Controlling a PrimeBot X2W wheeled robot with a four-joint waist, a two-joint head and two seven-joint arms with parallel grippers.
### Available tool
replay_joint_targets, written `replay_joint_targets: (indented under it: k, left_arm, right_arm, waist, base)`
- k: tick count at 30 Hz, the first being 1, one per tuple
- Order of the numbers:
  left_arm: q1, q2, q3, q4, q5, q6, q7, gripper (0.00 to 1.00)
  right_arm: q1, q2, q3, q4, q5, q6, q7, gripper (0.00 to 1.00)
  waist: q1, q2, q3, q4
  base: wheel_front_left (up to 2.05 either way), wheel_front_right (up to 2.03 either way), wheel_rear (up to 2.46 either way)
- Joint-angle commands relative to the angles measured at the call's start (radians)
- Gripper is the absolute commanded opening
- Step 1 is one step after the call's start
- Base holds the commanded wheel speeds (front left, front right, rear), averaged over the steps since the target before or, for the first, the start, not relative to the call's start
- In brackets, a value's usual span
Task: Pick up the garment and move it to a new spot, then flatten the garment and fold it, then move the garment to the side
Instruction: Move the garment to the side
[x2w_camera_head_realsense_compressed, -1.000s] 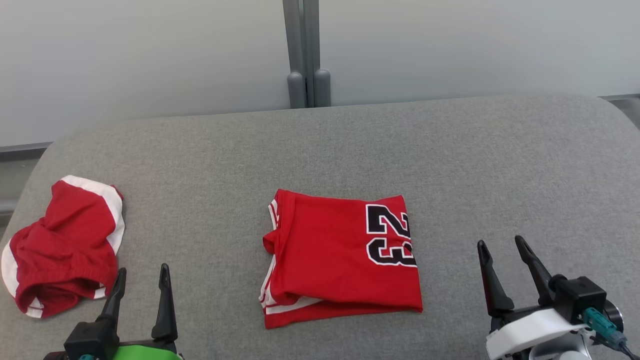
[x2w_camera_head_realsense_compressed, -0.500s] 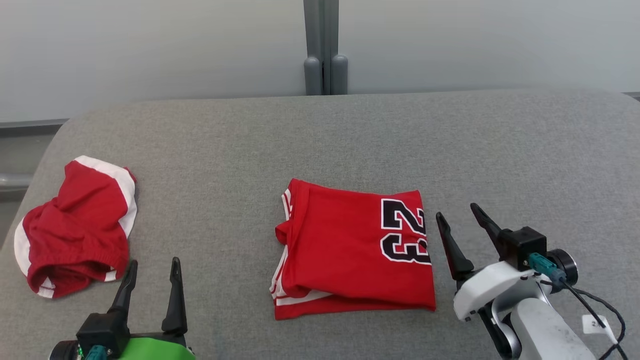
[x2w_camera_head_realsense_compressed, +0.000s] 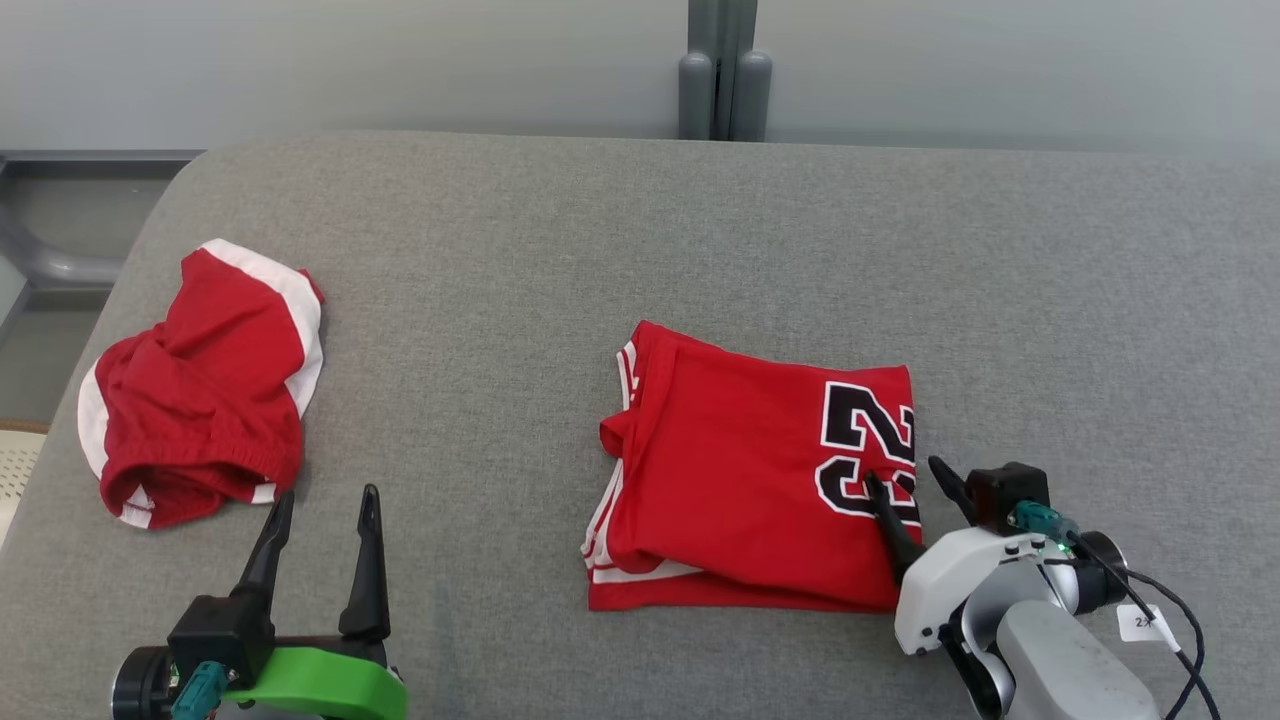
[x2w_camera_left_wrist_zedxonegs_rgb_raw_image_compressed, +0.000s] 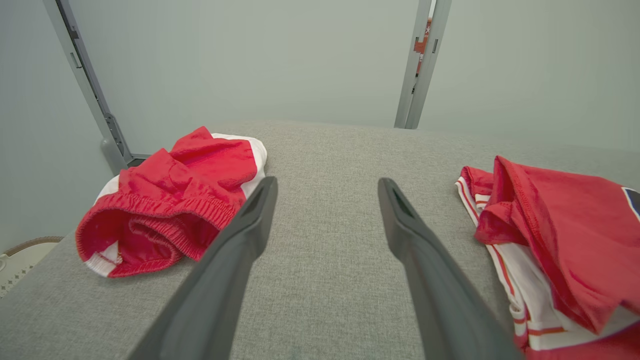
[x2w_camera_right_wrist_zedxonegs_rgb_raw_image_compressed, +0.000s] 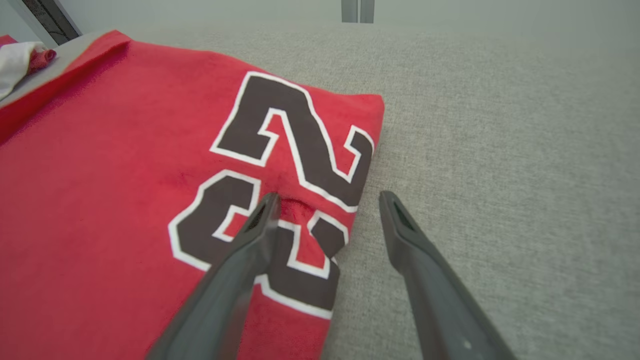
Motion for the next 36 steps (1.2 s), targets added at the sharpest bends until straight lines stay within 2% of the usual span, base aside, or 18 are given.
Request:
replay_joint_targets:
  k: [1, 6, 7, 8, 9, 13, 20, 30, 36]
  left_arm:
    - [-0.015, 0.002, 0.001, 0.000, 0.000, -0.002, -0.003, 1.00]
    - [-0.022, 0.002, -0.003, -0.003, -0.004, -0.001, -0.003, 1.00]
    - [-0.023, 0.002, -0.004, -0.003, -0.005, 0.001, -0.003, 1.00]
    - [-0.024, 0.002, -0.006, -0.003, -0.005, 0.003, -0.003, 1.00]
    - [-0.027, 0.002, -0.008, -0.002, -0.005, 0.004, -0.003, 1.00]
    - [-0.037, 0.002, -0.007, 0.003, -0.008, 0.004, -0.003, 1.00]
    - [-0.059, 0.002, -0.014, -0.017, -0.019, 0.012, -0.003, 1.00]
    - [-0.162, 0.002, -0.041, -0.085, -0.008, 0.022, -0.003, 1.00]
    - [-0.240, 0.003, -0.038, -0.117, 0.023, 0.018, -0.002, 1.00]
  right_arm:
    - [-0.015, 0.003, 0.005, 0.020, 0.007, -0.002, 0.000, 1.00]
    - [-0.025, 0.021, 0.041, 0.088, 0.040, -0.001, 0.000, 1.00]
    - [-0.025, 0.024, 0.051, 0.106, 0.052, -0.001, 0.001, 0.78]
    - [-0.030, 0.028, 0.065, 0.121, 0.064, -0.001, 0.002, 0.25]
    - [-0.037, 0.033, 0.074, 0.128, 0.080, -0.001, 0.002, 0.00]
    - [-0.070, 0.021, 0.085, 0.138, 0.110, -0.001, 0.002, 0.00]
    - [-0.179, -0.071, 0.119, 0.111, 0.103, -0.002, 0.000, 0.00]
    - [-0.438, -0.292, 0.234, 0.095, 0.105, -0.002, 0.001, 0.00]
    - [-0.569, -0.436, 0.296, 0.073, 0.138, -0.002, 0.000, 0.00]
  waist:
    - [0.0000, -0.0001, 0.012, 0.011]
    - [0.0000, -0.0001, 0.027, 0.015]
    - [0.0000, -0.0001, 0.030, 0.015]
    - [0.0000, -0.0001, 0.032, 0.014]
    - [0.0000, -0.0001, 0.035, 0.013]
    - [0.0000, -0.0001, 0.045, 0.009]
    - [0.0000, -0.0001, 0.092, -0.011]
    - [0.0000, -0.0001, 0.300, -0.095]
    - [0.0000, -0.0001, 0.430, -0.180]
  base:
    - [0.00, 0.00, 0.00]
    - [0.00, 0.00, 0.00]
    - [0.00, 0.00, 0.00]
    - [0.00, 0.00, 0.00]
    - [0.00, 0.00, 0.00]
    - [0.00, 0.00, 0.00]
    - [0.00, 0.00, 0.00]
    - [0.00, 0.00, 0.00]
    - [0.00, 0.00, 0.00]
